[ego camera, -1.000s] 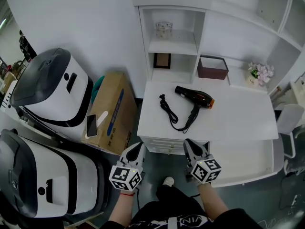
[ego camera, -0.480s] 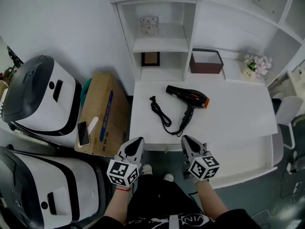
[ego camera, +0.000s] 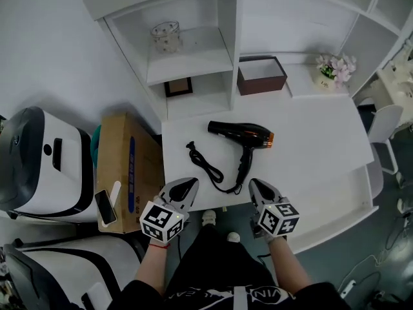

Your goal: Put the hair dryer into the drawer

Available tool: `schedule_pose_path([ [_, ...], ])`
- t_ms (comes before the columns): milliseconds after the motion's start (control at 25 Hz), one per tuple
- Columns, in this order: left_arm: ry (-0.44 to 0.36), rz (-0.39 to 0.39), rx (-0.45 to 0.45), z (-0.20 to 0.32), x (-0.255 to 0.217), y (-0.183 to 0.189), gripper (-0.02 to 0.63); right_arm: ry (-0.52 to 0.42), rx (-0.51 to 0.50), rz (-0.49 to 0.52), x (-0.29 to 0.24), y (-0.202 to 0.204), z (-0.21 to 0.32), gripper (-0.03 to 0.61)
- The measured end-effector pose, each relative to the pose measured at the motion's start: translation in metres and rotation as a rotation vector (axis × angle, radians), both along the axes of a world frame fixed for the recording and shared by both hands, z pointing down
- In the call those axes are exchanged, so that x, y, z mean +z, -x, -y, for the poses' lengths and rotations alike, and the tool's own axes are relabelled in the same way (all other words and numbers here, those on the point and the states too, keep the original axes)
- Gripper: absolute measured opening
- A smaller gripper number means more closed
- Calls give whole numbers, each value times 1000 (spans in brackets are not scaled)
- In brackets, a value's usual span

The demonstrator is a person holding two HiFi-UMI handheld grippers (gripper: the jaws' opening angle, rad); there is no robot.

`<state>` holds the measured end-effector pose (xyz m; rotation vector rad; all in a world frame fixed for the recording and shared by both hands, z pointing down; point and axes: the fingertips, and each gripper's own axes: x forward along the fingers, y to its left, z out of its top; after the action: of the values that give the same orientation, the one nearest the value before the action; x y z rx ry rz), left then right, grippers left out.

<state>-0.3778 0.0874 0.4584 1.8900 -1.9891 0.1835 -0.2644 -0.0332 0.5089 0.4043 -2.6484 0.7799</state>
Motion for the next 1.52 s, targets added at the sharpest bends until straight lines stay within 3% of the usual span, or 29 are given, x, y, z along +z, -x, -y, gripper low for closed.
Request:
schedule_pose_path([
  [240,108,25,191,27,24,14,6,26,59,-89,16,24,26,8],
  [360,151,77,298,39,32,17,8,42,86,-125,23,36,39,95],
  [440,177,124,360,46,36,21,16,52,99,-150,27,43,45,120],
  [760,246,200,628,67,52,20,139,114,110,-219,42,69,59,207],
  [840,299,282,717,68,62,20,202,126,118,-246,47,73,64,210],
  [1040,515,603,968,61,93,28,241,167,127,-292,59,83,74,210],
  [1120,580,694,1055,59,102,30,245,180,126,-308,63,85,76,210],
  [1320,664,796,1191,61,116,31,247,194,134,-329,67,90,81,210],
  [1520,774,828,1289,55,130,37,247,197,133,-331,65,93,84,210],
])
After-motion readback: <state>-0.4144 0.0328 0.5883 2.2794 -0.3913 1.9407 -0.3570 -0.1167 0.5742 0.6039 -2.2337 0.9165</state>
